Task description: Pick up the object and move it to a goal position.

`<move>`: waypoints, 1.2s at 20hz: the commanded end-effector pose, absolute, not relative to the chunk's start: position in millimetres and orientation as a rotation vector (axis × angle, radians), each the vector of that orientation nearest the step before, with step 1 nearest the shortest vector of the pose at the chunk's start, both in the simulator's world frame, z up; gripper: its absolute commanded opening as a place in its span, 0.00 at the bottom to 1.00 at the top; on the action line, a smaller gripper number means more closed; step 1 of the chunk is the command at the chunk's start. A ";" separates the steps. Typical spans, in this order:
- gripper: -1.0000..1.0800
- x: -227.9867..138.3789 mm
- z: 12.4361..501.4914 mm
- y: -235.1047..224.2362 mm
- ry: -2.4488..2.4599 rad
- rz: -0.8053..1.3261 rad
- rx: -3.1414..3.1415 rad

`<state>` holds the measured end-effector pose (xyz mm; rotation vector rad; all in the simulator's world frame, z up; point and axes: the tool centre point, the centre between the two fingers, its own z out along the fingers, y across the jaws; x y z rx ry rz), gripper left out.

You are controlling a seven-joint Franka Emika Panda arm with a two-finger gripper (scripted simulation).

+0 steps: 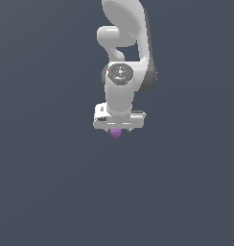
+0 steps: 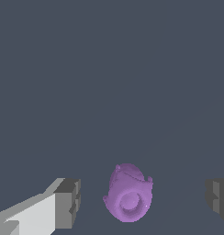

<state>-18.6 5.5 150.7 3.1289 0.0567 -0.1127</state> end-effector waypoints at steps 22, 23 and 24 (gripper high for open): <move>0.96 -24.5 151.4 -28.4 -0.060 -0.113 3.117; 0.96 -26.1 149.6 -27.5 -0.072 -0.110 3.118; 0.96 -27.9 147.5 -26.6 -0.085 -0.107 3.118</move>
